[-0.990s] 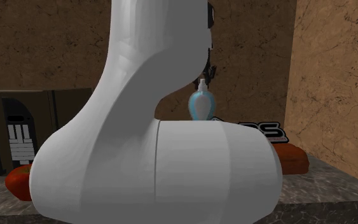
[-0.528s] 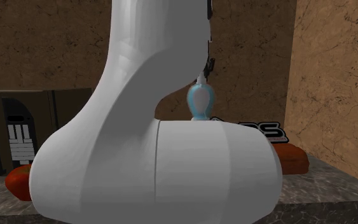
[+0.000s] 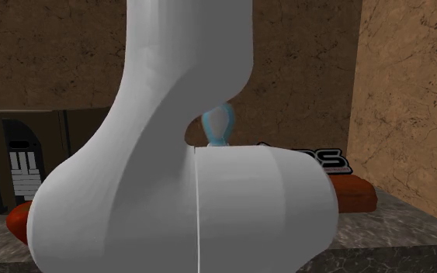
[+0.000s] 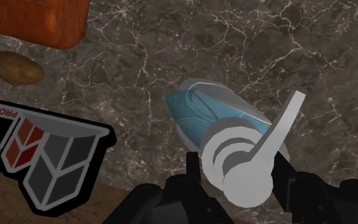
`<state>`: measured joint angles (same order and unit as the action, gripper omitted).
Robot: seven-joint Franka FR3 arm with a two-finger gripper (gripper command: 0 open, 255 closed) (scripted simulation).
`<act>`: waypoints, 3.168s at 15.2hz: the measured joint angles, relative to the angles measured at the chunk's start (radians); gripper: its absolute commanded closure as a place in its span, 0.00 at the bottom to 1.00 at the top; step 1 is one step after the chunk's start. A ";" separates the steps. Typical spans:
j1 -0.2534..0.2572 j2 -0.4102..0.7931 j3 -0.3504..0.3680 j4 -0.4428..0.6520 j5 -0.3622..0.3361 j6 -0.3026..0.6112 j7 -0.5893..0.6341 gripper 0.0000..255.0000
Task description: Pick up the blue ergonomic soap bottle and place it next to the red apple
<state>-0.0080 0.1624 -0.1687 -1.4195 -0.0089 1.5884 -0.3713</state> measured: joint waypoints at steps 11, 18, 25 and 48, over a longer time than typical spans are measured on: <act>0.149 -0.034 0.108 -0.043 -0.021 0.002 0.255 1.00; 0.242 0.021 0.174 0.036 -0.029 -0.028 0.413 1.00; 0.336 0.128 0.228 0.186 -0.044 -0.077 0.556 1.00; 0.403 0.187 0.256 0.052 -0.059 0.130 0.667 1.00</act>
<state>0.3949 0.3491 0.0872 -1.3675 -0.0677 1.7184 0.2957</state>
